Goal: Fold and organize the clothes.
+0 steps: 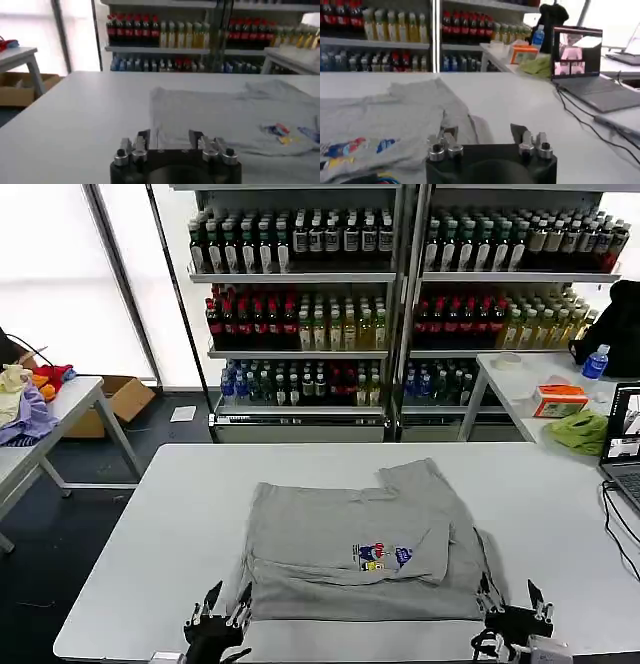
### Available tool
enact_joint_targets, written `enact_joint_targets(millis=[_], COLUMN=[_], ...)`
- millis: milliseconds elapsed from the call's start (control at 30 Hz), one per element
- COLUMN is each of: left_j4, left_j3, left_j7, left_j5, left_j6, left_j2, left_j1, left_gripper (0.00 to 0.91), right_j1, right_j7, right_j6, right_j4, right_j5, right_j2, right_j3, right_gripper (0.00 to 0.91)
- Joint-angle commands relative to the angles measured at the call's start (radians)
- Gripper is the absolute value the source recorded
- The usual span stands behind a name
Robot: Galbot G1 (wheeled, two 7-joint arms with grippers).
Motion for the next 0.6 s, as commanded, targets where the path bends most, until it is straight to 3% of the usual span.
enact_joint_targets(millis=[33,67,100,133,267,433,600], left_j4=[0.103,0.150,0.182,0.229,0.403,0.595,0.836], left_j3=[-0.009,-0.002,0.006,0.014,0.054,0.106,0.145], left_j7=[0.196,0.216,0.236,0.249,0.263,0.266,0.258], left_j5=[-0.055,-0.064,-0.073,-0.081,-0.097,-0.127,-0.113], left_j6=[-0.015,-0.016,-0.015,-0.013,-0.011,0.008,0.004], left_j2=[0.014,0.017,0.024,0.030,0.058,0.034,-0.010], left_j1=[-0.315,-0.360,-0.398,-0.461,-0.608,-0.785,-0.924], left_gripper=[0.907,0.907,0.907,0.907,0.907,0.907,0.907], right_j1=[0.363,0.404,0.432,0.471,0.600,0.713,0.850], right_j7=[-0.290,-0.349,-0.374,-0.443,-0.535,-0.677,-0.588], right_j6=[0.075,0.085,0.094,0.101,0.060,-0.007,-0.022], right_j4=[-0.221,-0.261,-0.275,-0.327,-0.491,-0.640,-0.813], right_j5=[0.073,0.083,0.078,0.058,0.007,-0.112,-0.115], right_j2=[-0.043,-0.078,-0.098,-0.131,-0.234,-0.313,-0.263], right_j3=[0.069,0.060,0.056,0.046,-0.012,-0.143,-0.247], right_gripper=[0.907,0.907,0.907,0.907,0.907,0.907,0.907])
